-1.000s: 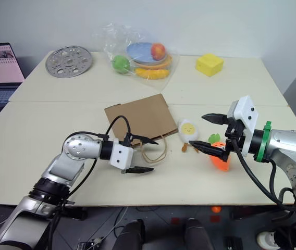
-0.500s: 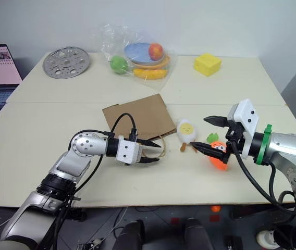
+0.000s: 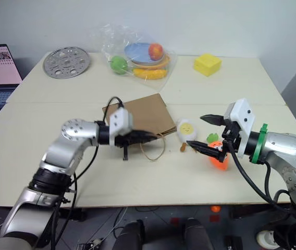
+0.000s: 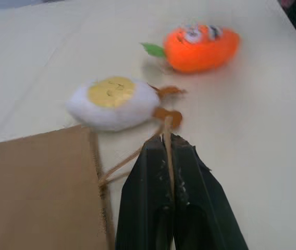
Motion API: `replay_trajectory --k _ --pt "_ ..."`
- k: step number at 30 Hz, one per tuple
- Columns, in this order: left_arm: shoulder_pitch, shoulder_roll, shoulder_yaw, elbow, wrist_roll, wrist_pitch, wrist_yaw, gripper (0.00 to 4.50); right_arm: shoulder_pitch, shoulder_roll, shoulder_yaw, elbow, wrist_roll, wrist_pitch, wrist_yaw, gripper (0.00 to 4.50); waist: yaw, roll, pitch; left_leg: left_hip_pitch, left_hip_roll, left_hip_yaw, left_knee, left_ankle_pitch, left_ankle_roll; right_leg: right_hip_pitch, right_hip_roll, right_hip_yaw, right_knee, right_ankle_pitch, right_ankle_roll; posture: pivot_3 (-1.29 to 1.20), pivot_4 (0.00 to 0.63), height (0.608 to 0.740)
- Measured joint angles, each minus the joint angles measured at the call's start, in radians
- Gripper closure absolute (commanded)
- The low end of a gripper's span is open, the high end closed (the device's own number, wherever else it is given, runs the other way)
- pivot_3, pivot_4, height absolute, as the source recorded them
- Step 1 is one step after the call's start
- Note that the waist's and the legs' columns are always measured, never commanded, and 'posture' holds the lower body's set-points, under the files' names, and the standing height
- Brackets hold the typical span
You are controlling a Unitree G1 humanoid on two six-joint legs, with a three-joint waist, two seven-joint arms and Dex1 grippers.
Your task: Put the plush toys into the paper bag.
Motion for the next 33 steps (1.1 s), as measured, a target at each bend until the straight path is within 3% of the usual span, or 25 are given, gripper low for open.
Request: replay_trajectory --k 5,8,18,19,27,33 --pt "-0.145 0.002 0.073 0.088 -0.103 0.180 0.012 4.48 -0.053 0.135 0.137 0.031 -0.090 -0.009 -0.108 0.00 0.003 0.000 0.000 0.000 0.001 -0.003 0.000 0.000 0.000 0.000 0.002 -0.002 0.001 0.000 0.000 0.00 0.150 0.740" --pt "-0.185 0.020 0.117 0.096 -0.132 0.215 0.008 4.50 -0.064 0.208 0.181 0.080 -0.129 -0.009 -0.157 0.54 0.004 0.000 0.000 0.000 0.001 -0.002 0.000 0.000 0.000 0.000 0.001 -0.001 0.000 0.000 0.000 0.00 0.150 0.740" --pt "-0.192 0.033 0.135 0.122 -0.154 0.253 -0.008 4.50 -0.206 0.488 0.349 0.363 -0.344 -0.133 -0.277 4.24 0.003 0.000 0.000 0.000 0.001 -0.003 -0.001 0.000 0.000 -0.001 0.002 -0.002 0.001 0.001 -0.001 0.00 0.150 0.740" --pt "-0.192 0.034 0.136 0.123 -0.153 0.253 -0.008 4.50 -0.225 0.516 0.356 0.395 -0.361 -0.157 -0.281 4.46 0.003 0.000 0.000 0.000 0.002 -0.003 -0.001 0.000 0.000 -0.001 0.002 -0.002 0.001 0.001 -0.001 0.00 0.150 0.740" --pt "-0.207 0.039 0.154 0.117 -0.166 0.267 -0.004 4.50 -0.355 0.713 0.406 0.729 -0.505 -0.323 -0.332 4.46 0.003 0.000 0.000 0.000 0.001 -0.003 -0.002 0.000 0.000 -0.001 0.002 -0.003 0.001 0.003 -0.004 0.00 0.150 0.740" --pt "-0.257 0.068 0.183 0.140 -0.190 0.299 0.003 4.50 -0.402 0.783 0.406 0.971 -0.610 -0.362 -0.426 4.46 0.004 0.000 0.000 0.000 0.001 -0.004 -0.002 0.000 0.000 -0.001 0.002 -0.003 0.001 0.003 -0.004 0.00 0.150 0.740"
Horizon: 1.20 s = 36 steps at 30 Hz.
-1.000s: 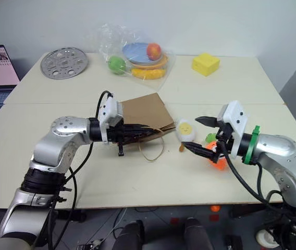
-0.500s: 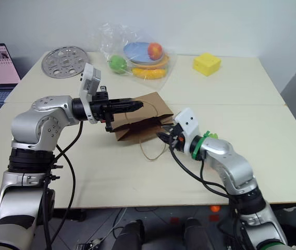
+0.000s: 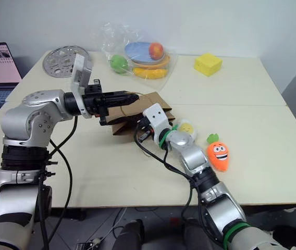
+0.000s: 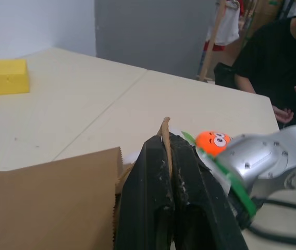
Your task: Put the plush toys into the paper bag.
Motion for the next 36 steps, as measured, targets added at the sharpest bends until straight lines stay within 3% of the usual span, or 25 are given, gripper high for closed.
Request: replay_trajectory --k 7,11,14,22,28,32,36 --pt "-0.110 0.024 0.061 0.145 0.011 -0.050 0.040 4.50 0.001 0.017 -0.013 0.056 -0.030 0.001 -0.024 4.46 -0.002 0.000 0.000 0.000 0.000 0.000 -0.002 0.000 0.000 -0.001 0.000 0.000 0.001 0.000 0.000 0.00 0.150 0.740" --pt "-0.279 0.011 0.127 0.357 0.040 -0.157 0.145 4.50 0.029 0.025 -0.007 0.030 -0.044 0.022 -0.013 4.46 -0.001 -0.001 0.000 -0.003 0.000 0.000 -0.001 0.000 0.000 -0.004 0.000 0.000 0.000 0.000 0.001 0.00 0.150 0.740" --pt "-0.342 0.009 0.159 0.395 0.040 -0.207 0.149 4.50 0.037 0.027 -0.008 -0.003 -0.052 0.038 -0.012 4.46 -0.001 -0.001 0.000 -0.003 0.000 0.000 -0.002 0.000 0.000 -0.005 0.000 0.000 0.001 0.001 0.001 0.00 0.150 0.740" --pt "-0.354 -0.021 0.167 0.443 0.043 -0.245 0.136 4.50 0.041 0.033 -0.036 -0.031 -0.054 0.083 -0.031 4.46 -0.004 -0.001 0.000 -0.004 0.000 0.000 -0.003 0.000 0.000 -0.007 0.000 0.000 0.002 0.001 0.001 0.00 0.150 0.740" --pt "-0.193 -0.030 0.135 0.309 0.047 -0.229 0.099 4.50 0.050 0.048 -0.070 -0.068 -0.029 0.092 -0.020 4.46 -0.008 -0.001 0.000 -0.004 0.000 0.000 -0.002 0.000 0.000 -0.008 0.000 0.000 0.006 0.001 0.001 0.00 0.150 0.740" --pt "-0.171 -0.038 0.134 0.252 0.040 -0.202 0.103 4.50 0.050 0.063 -0.079 -0.121 -0.011 0.099 -0.004 4.46 -0.007 -0.001 0.000 -0.004 0.000 0.000 -0.002 0.000 0.000 -0.008 0.000 0.000 0.007 0.001 0.001 0.00 0.150 0.740" --pt "-0.151 -0.032 0.136 0.210 0.029 -0.170 0.089 4.50 0.076 0.044 -0.077 -0.248 0.025 0.158 0.045 3.57 -0.007 -0.001 0.000 -0.004 0.000 0.000 -0.002 0.000 0.000 -0.008 0.000 0.000 0.007 0.001 0.001 0.00 0.150 0.740"
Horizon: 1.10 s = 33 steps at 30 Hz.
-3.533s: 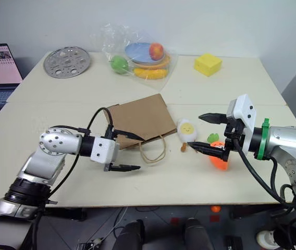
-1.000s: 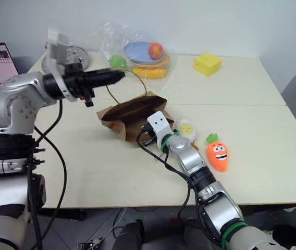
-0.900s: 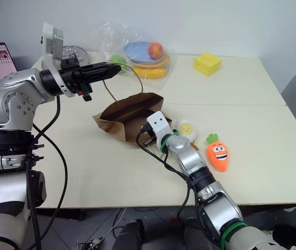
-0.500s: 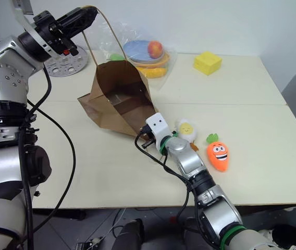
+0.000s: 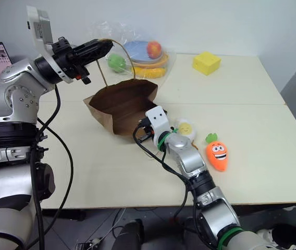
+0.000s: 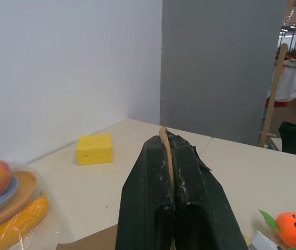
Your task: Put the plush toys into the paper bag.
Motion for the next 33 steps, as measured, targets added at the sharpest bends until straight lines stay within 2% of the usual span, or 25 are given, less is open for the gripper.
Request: replay_trajectory --k 5,10,14,19,22,26,30,33 --pt "0.031 0.010 0.000 0.002 -0.007 0.024 -0.027 4.50 0.004 -0.082 -0.051 -0.281 0.083 0.151 0.040 1.79 0.002 0.000 0.000 0.000 0.000 0.000 0.000 0.000 0.000 0.000 0.000 0.000 0.001 0.000 0.000 0.00 0.150 0.740" --pt "0.031 0.022 0.000 0.003 -0.007 0.024 -0.044 4.50 -0.014 -0.147 -0.204 -0.527 0.211 0.362 0.018 0.04 0.007 0.000 0.000 0.000 0.000 0.000 0.001 0.000 0.000 0.000 0.000 0.000 0.001 0.000 0.000 0.00 0.150 0.740" --pt "0.031 0.024 -0.002 0.003 -0.007 0.024 -0.057 4.50 -0.020 -0.195 -0.279 -0.632 0.252 0.468 -0.043 0.04 0.007 0.000 0.000 0.000 0.000 0.000 0.000 0.000 0.000 0.000 0.000 0.000 0.001 0.000 0.000 0.00 0.150 0.740" --pt "0.031 0.033 -0.002 0.003 -0.007 0.026 -0.065 4.50 0.175 -0.332 -0.210 -0.626 0.149 0.463 -0.105 0.04 0.011 -0.001 0.000 0.000 0.000 0.001 0.000 0.000 0.000 0.000 0.000 0.001 -0.001 0.000 0.000 0.00 0.150 0.740" --pt "0.031 0.031 -0.004 0.003 -0.007 0.026 -0.067 4.50 0.258 -0.288 -0.139 -0.527 0.090 0.420 -0.159 0.04 0.001 -0.001 0.000 0.000 0.000 0.001 0.000 0.000 0.000 0.000 0.000 0.002 -0.001 0.000 0.000 0.00 0.150 0.740" --pt "0.031 0.030 -0.017 0.003 -0.007 0.026 -0.076 4.50 0.273 -0.211 -0.121 -0.475 0.075 0.390 -0.202 0.04 -0.013 -0.001 0.000 0.000 0.000 0.001 0.001 0.000 0.000 0.000 0.000 0.002 0.000 0.000 0.000 0.00 0.150 0.740" --pt "0.031 0.033 -0.017 0.003 -0.007 0.026 -0.078 4.50 0.273 -0.218 -0.112 -0.455 0.037 0.361 -0.214 0.04 -0.015 -0.001 0.000 0.000 0.000 0.001 0.001 0.000 0.000 0.000 0.000 0.002 0.000 0.000 0.000 0.00 0.150 0.740" --pt "0.031 0.038 -0.017 0.002 -0.007 0.026 -0.078 4.50 0.279 -0.228 -0.106 -0.453 0.030 0.345 -0.215 0.61 -0.015 -0.001 0.000 0.000 0.000 0.001 0.001 0.000 0.000 0.000 0.000 0.002 -0.001 0.000 0.000 0.00 0.150 0.740"
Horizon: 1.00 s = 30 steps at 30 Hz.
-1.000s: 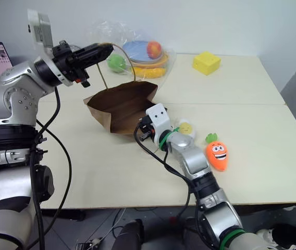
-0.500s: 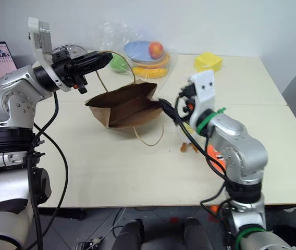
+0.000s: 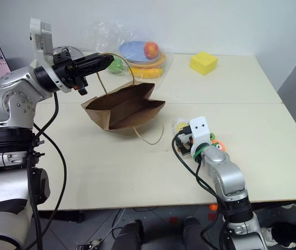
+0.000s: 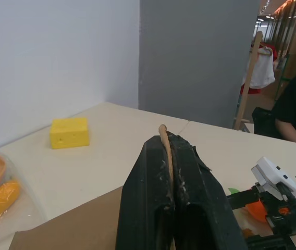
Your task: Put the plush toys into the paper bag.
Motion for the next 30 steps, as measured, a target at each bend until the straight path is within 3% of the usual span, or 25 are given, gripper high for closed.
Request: replay_trajectory --k 10,11,14,17,22,26,30 --pt "0.012 0.000 0.001 -0.022 -0.002 0.016 0.014 4.50 0.003 -0.028 0.006 0.032 -0.022 -0.065 0.036 4.32 0.000 0.000 0.000 0.000 0.000 0.000 0.000 0.000 0.000 0.000 0.000 0.000 0.000 0.000 0.000 0.00 0.150 0.740" --pt "0.012 0.000 0.001 -0.022 -0.002 0.016 0.017 4.50 0.004 -0.029 0.004 0.034 -0.020 -0.071 0.040 4.46 0.000 0.000 0.000 0.000 0.000 0.000 0.000 0.000 0.000 0.000 0.000 0.000 0.000 0.000 0.000 0.00 0.150 0.740" --pt "0.013 0.000 0.001 -0.026 -0.002 0.019 0.019 4.50 0.000 -0.051 -0.014 0.032 0.007 -0.072 0.083 4.46 0.000 0.000 0.000 0.000 0.000 0.000 0.000 0.000 0.000 0.000 0.000 0.000 0.000 0.000 0.000 0.00 0.150 0.740" --pt "0.017 0.001 0.001 -0.034 -0.003 0.020 0.018 4.50 -0.027 -0.153 -0.029 -0.020 0.061 -0.029 0.183 4.46 0.001 0.000 0.000 0.000 0.000 0.000 0.000 0.000 0.000 0.000 0.000 0.000 0.000 0.000 0.000 0.00 0.150 0.740" --pt "0.036 0.000 0.000 -0.043 -0.004 0.023 0.017 4.50 -0.168 -0.277 -0.132 -0.151 0.213 0.083 0.322 4.46 -0.002 0.000 0.000 0.000 0.000 0.000 0.000 0.000 0.000 0.000 0.000 0.000 0.000 0.000 0.000 0.00 0.150 0.740" --pt "0.035 -0.013 -0.001 -0.043 -0.004 0.023 0.017 4.50 -0.278 -0.291 -0.086 -0.149 0.264 0.128 0.376 4.46 -0.003 0.000 0.000 0.000 0.000 0.000 0.000 0.000 0.000 0.000 0.000 0.000 0.000 0.000 0.000 0.00 0.150 0.740" --pt "0.030 -0.027 -0.002 -0.042 -0.004 0.022 0.019 4.50 -0.355 -0.231 -0.031 -0.104 0.281 0.138 0.375 4.46 -0.003 0.000 0.000 0.000 0.000 0.000 0.000 0.000 0.000 0.000 0.000 0.000 0.000 0.000 0.000 0.00 0.150 0.740"
